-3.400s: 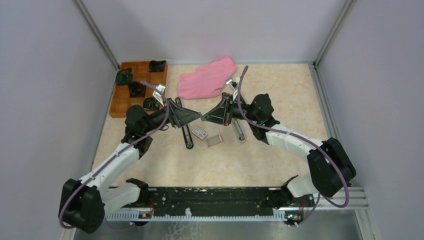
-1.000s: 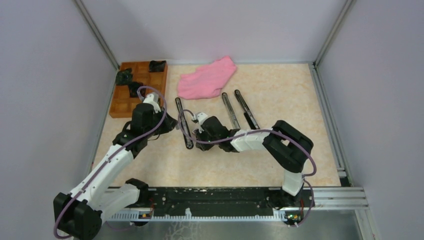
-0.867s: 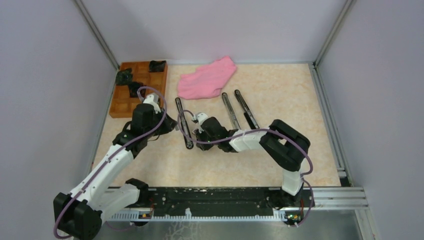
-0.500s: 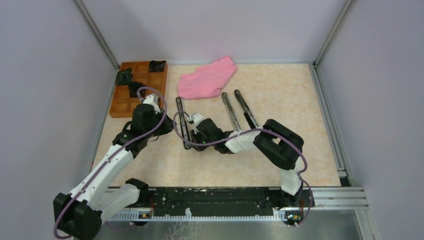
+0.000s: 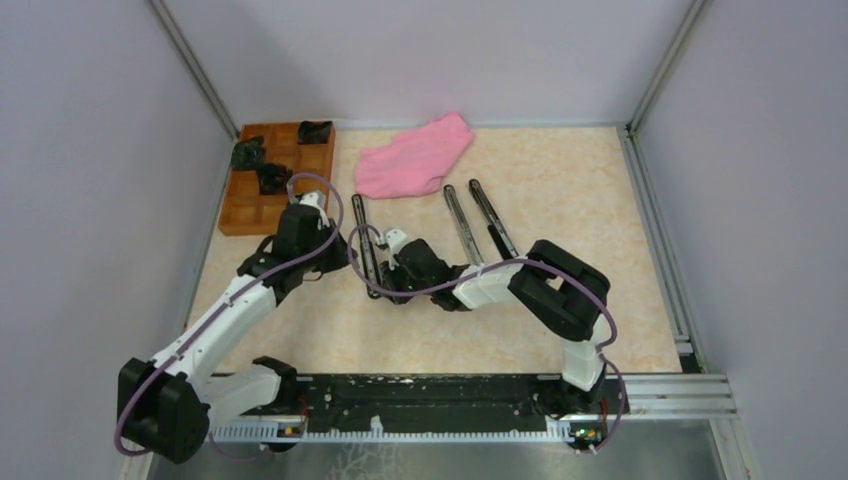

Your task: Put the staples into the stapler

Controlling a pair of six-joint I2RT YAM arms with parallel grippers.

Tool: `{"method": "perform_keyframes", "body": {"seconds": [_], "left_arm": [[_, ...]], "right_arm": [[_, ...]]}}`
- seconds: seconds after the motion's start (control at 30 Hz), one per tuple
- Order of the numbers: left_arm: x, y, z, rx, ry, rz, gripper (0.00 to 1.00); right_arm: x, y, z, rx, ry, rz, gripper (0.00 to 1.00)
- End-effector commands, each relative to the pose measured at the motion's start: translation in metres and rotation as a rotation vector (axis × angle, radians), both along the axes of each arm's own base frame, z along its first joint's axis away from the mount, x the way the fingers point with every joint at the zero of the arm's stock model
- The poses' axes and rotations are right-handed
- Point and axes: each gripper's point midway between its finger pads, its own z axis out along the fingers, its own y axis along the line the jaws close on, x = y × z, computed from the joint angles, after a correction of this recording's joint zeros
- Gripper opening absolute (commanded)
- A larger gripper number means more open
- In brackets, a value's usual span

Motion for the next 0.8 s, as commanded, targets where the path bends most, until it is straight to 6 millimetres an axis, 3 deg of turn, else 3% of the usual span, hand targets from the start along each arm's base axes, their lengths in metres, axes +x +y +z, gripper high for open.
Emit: {"method": "perform_keyframes", "body": {"seconds": [0.0,0.2,0.43,0.77], "left_arm": [[0.006,-0.010,0.007,-0.024,0.016,-0.017,0.20],[0.009,-0.016,-0.004,0.003,0.073,-0.008,0.18],[0.009,-0.016,-0.020,0.093,0.138,0.069,0.16],[0.008,-0.021,-0.035,0.191,0.194,0.157,0.14]], "right_arm": [[0.004,-0.003,0.036,0.064,-0.104,-0.020,0.16],[0.018,-0.045,0.050,-0.013,-0.224,-0.145,0.22],[0.035,-0.103,0.082,-0.052,-0.369,-0.347,0.29],[0.041,-0.174,0.101,-0.085,-0.461,-0.565,0.37]]}}
